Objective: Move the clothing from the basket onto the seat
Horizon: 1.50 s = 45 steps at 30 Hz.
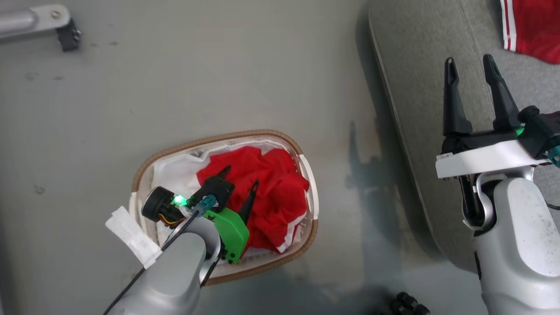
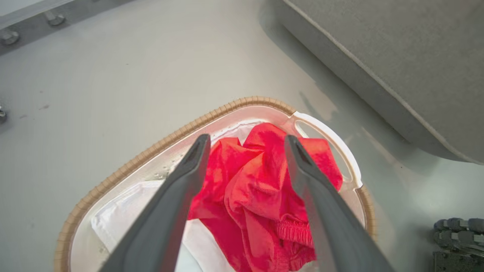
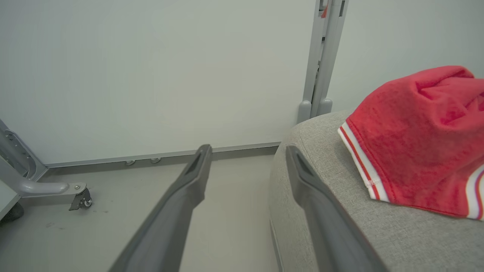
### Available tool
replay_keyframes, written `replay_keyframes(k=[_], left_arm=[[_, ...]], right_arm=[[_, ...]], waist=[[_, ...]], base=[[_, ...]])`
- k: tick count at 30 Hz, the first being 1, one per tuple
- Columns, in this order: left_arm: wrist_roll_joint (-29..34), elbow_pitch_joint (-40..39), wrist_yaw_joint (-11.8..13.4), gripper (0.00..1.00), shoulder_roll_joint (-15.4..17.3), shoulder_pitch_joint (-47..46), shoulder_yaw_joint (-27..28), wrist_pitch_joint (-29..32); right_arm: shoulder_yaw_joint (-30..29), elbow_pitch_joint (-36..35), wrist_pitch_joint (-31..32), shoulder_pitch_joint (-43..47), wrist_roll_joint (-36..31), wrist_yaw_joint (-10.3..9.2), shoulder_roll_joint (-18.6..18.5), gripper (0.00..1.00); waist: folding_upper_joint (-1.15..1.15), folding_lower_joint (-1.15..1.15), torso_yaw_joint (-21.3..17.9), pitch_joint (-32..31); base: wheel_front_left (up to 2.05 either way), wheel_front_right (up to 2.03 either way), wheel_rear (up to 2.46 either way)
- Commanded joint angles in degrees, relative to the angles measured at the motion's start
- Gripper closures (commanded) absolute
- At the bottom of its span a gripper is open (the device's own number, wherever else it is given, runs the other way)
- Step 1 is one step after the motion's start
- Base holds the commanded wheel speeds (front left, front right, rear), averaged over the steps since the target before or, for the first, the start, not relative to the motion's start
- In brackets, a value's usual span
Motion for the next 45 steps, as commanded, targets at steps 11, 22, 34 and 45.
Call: replay_keyframes(k=[11,22,34,45], left_arm=[[-5.9,11.3,-0.2,0.00,4.5,-8.1,-7.6,2.3],[-10.1,14.9,-0.2,0.00,6.3,-11.7,-10.0,2.3],[-16.1,13.2,-0.2,1.00,5.0,-11.5,-14.0,1.7],[-19.3,8.9,-0.2,1.00,3.9,-9.8,-15.5,-0.6]], right_arm=[[2.6,-2.1,-0.1,-3.5,3.8,-0.08,-0.1,0.00],[3.9,-2.3,-0.1,-5.3,6.8,-0.08,-0.1,0.00],[4.1,-1.2,-0.1,-4.7,6.1,-0.08,-0.1,0.00],[2.5,-0.5,-0.1,-3.1,2.0,-0.08,-0.1,0.00]], waist=[[0.00,-0.01,-8.6,13.2],[0.00,-0.01,-11.8,17.4],[0.00,-0.01,-11.3,16.2],[0.00,-0.01,-7.1,9.1]], base=[[0.00,0.00,0.00],[0.00,0.00,0.00],[0.00,0.00,0.00],[0.00,0.00,0.00]])
